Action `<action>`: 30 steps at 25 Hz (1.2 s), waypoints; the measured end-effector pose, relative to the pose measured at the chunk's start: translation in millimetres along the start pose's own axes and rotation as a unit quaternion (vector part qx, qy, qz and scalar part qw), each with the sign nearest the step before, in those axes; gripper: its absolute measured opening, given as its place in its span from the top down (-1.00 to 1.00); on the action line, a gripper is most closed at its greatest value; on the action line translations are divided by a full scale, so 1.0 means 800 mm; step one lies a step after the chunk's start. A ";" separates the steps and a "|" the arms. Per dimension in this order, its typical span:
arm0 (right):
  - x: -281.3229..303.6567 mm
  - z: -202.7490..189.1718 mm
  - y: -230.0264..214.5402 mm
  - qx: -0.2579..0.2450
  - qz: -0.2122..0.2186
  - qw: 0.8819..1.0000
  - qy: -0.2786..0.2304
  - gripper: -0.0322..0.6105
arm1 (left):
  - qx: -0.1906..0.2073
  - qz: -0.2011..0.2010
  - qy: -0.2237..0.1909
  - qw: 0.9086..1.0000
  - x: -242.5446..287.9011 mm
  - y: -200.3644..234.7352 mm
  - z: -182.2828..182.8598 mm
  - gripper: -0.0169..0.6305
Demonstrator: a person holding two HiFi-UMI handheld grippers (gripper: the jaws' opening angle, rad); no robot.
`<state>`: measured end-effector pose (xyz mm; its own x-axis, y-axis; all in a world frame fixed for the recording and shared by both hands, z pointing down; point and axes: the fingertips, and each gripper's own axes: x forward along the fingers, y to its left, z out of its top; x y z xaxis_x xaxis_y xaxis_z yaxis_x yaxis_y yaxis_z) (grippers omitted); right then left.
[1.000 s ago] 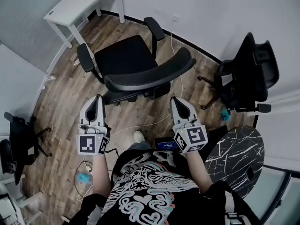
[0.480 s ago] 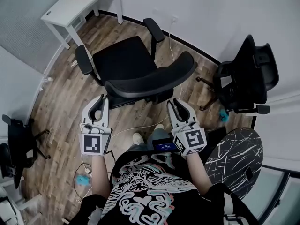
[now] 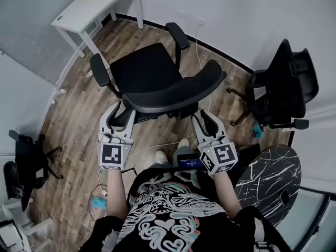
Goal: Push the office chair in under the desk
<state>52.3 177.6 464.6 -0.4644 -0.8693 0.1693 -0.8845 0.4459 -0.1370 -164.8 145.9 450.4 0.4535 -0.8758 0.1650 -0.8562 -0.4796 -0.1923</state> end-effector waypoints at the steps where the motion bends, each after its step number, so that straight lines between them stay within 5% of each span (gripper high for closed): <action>1: 0.001 0.000 0.001 0.000 0.002 1.000 0.001 0.59 | 0.003 -0.002 0.008 1.000 0.002 0.000 -0.003 0.37; 10: 0.008 0.001 0.004 -0.010 0.036 0.999 0.015 0.44 | -0.007 -0.026 0.028 0.999 0.030 -0.008 -0.012 -0.02; 20: 0.024 0.002 0.008 -0.019 0.051 0.998 0.022 0.41 | 0.036 -0.028 0.063 0.997 0.048 -0.014 -0.017 -0.10; 30: 0.046 -0.001 0.003 -0.024 0.041 0.998 0.027 0.41 | 0.017 -0.043 0.065 0.997 0.056 -0.015 -0.018 -0.10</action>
<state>33.2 147.0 471.5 -0.5356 -0.8172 0.2129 -0.8440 0.5259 -0.1049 -137.7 113.7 473.8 0.4873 -0.8181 0.3053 -0.8054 -0.5562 -0.2050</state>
